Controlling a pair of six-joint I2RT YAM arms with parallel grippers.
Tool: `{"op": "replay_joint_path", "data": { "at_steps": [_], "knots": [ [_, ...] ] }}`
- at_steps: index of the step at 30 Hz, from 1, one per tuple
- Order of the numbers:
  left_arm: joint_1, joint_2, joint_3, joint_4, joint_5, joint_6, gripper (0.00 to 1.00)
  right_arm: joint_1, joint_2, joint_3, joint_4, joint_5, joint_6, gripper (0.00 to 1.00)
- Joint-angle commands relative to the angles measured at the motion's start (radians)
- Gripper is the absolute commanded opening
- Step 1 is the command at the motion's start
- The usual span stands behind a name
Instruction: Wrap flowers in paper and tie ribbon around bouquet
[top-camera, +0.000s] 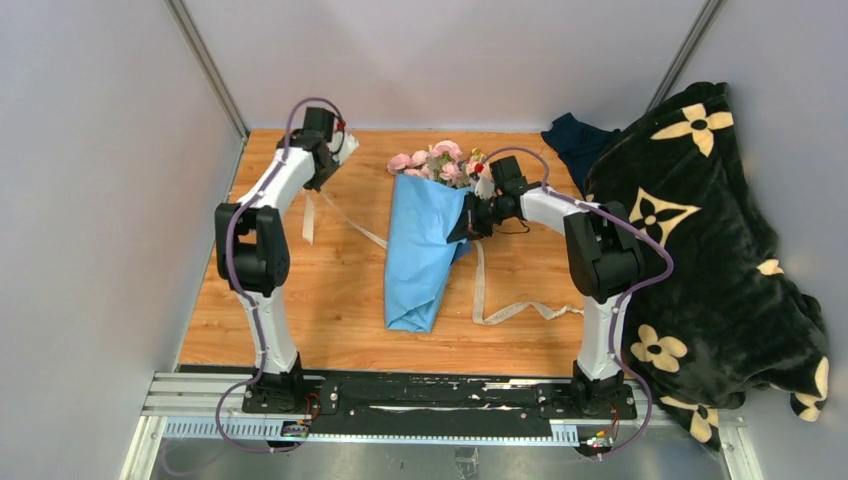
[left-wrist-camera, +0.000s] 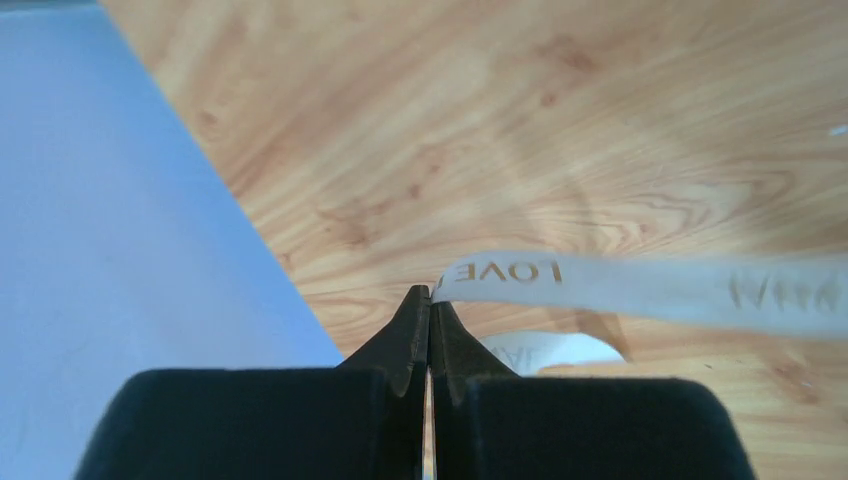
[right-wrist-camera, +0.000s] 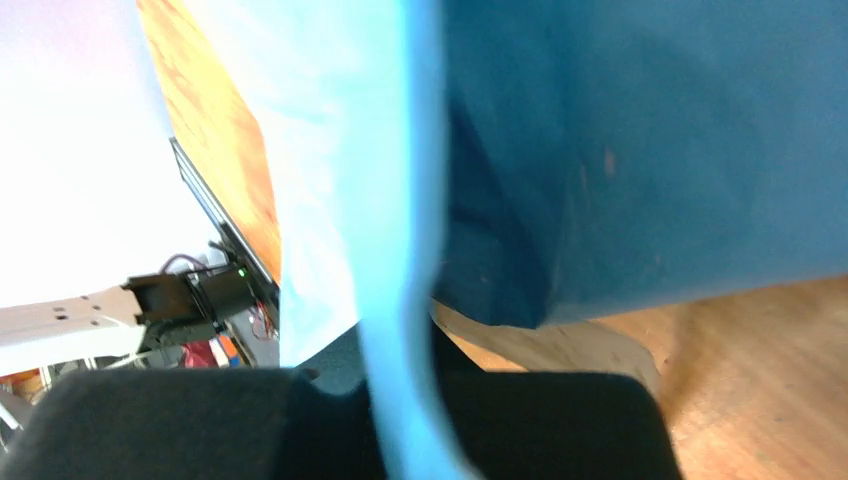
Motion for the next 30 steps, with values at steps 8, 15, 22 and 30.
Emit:
{"op": "replay_joint_path", "data": {
  "at_steps": [8, 15, 22, 30],
  "knots": [
    [-0.104, -0.593, 0.041, -0.172, 0.508, -0.19, 0.0, 0.116, -0.008, -0.125, -0.007, 0.065, -0.079, 0.0],
    [-0.375, -0.529, -0.178, -0.155, 0.711, -0.242, 0.0, 0.141, -0.009, -0.136, -0.039, 0.127, -0.111, 0.0],
    [-0.486, -0.232, -0.339, 0.089, 0.685, -0.272, 0.0, 0.133, -0.042, -0.12, -0.069, 0.158, -0.126, 0.19],
    [-0.513, -0.017, -0.345, 0.125, 0.651, -0.365, 0.0, 0.122, -0.163, -0.086, -0.168, 0.287, -0.149, 0.29]
  ]
}}
